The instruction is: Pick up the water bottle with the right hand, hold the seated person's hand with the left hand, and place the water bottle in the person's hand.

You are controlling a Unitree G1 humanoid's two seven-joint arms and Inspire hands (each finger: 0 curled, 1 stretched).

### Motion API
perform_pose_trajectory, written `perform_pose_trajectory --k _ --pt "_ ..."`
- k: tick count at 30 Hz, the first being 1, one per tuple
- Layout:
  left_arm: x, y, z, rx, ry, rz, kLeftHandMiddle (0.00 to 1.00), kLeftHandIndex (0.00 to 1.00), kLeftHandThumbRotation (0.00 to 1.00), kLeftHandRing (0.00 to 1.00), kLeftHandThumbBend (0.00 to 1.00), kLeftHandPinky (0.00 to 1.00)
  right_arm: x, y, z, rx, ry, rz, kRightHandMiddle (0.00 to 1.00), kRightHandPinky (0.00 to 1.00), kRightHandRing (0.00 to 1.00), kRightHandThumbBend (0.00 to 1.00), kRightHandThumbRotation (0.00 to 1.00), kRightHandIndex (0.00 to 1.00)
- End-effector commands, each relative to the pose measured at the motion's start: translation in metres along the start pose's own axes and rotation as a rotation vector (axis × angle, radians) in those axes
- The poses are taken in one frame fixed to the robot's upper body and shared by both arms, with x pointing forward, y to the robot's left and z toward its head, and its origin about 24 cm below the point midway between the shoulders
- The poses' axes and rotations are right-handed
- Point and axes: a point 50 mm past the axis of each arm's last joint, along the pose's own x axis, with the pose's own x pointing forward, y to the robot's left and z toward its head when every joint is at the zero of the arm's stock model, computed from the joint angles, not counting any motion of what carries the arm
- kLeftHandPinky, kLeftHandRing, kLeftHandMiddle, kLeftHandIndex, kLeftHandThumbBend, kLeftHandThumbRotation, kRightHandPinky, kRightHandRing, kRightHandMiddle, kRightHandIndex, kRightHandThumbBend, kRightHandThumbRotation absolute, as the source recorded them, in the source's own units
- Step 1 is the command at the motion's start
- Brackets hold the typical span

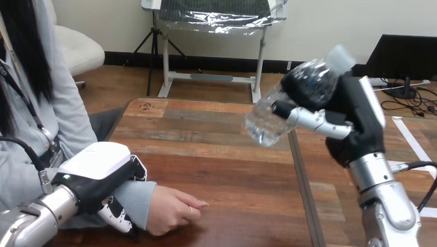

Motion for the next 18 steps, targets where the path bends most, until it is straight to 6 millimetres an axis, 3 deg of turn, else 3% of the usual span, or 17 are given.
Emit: perform_pose_trajectory --k 1,18 --pt "0.007 0.038 0.016 0.009 -0.073 0.153 0.3 0.28 0.0 0.25 0.81 0.24 0.019 0.004 0.015 -0.009 -0.087 0.028 0.42 0.24 0.32 0.57 0.0 0.42" --pt "0.008 0.061 0.029 0.061 -0.111 0.202 0.32 0.35 0.0 0.27 0.78 0.26 0.023 0.01 0.0 -0.017 -0.044 0.053 0.43 0.25 0.34 0.6 0.0 0.43"
